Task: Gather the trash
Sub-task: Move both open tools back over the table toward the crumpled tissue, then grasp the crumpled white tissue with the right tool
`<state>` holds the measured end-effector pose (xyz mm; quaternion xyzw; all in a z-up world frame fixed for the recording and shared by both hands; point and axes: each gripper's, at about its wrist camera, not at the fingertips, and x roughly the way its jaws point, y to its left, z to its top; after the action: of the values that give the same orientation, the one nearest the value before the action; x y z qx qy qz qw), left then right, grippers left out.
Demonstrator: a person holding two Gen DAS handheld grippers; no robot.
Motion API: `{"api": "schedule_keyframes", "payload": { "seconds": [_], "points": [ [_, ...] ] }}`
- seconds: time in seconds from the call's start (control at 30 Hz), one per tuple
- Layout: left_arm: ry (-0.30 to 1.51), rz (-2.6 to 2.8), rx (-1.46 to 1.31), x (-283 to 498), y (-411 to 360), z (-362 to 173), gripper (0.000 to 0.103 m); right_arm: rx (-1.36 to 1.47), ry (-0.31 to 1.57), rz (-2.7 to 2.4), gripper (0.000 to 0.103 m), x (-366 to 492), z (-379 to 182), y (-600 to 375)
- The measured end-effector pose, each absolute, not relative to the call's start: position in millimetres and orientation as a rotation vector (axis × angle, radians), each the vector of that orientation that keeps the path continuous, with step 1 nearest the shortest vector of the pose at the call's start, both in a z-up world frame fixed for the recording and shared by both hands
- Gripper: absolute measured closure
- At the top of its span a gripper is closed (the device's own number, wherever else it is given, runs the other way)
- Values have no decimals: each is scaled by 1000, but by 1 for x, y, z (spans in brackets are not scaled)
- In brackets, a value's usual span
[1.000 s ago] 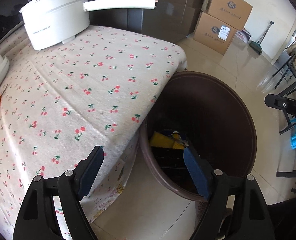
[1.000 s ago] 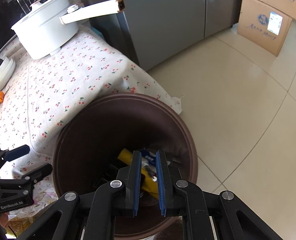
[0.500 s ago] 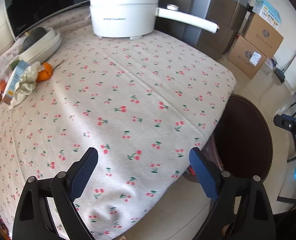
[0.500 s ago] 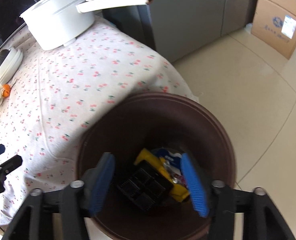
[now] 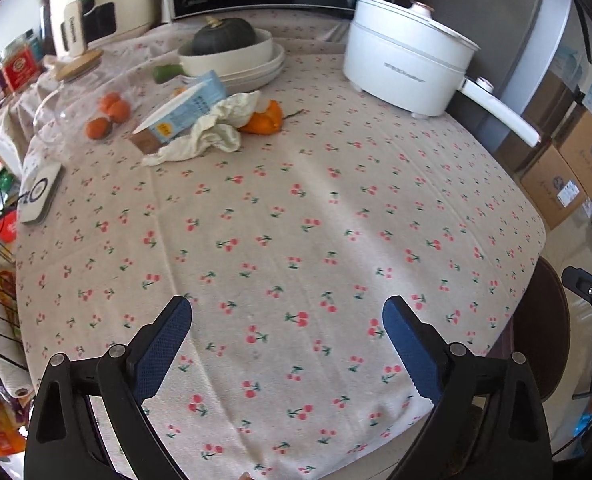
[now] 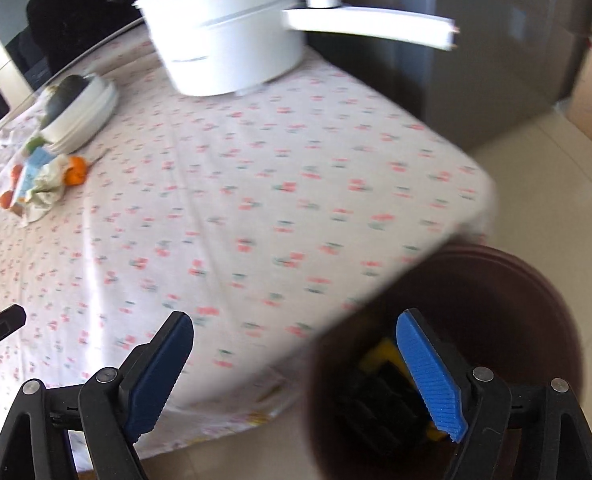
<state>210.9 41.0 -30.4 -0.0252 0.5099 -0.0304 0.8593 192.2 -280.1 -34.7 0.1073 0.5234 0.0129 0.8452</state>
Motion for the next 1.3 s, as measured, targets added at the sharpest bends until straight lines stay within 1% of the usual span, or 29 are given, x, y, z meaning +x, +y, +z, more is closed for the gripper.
{"api": "schedule_keyframes", "payload": {
  "seconds": [0.23,0.37,0.53,0.73,0.87,1.13,1.2,1.23,1.27,1.3],
  "points": [
    [1069,101,-162,214,112,-32,5,163,1137,129,14,219,-48,-210],
    [1051,196,-128,219,144,-32,5,159,1150,188,14,241,-54,-172],
    [1037,295,-84,225,177,-38,5,120,1123,250,14,273,-57,-117],
    [1028,341,-30,234,195,-45,5,105,1064,348,14,316,-65,-45],
    [1047,350,-71,239,204,-53,5,113,1036,399,14,344,-76,-5],
    [1054,335,-99,244,201,-57,5,138,1023,438,14,385,-96,40],
    [1057,335,-107,245,201,-58,5,142,1035,423,15,391,-102,41],
    [1059,334,-112,245,201,-58,5,148,1043,426,19,393,-106,41],
    [1061,331,-116,245,201,-59,5,152,1051,431,22,395,-108,41],
    [1064,329,-119,245,201,-60,5,157,1063,445,31,396,-112,39]
  ]
}}
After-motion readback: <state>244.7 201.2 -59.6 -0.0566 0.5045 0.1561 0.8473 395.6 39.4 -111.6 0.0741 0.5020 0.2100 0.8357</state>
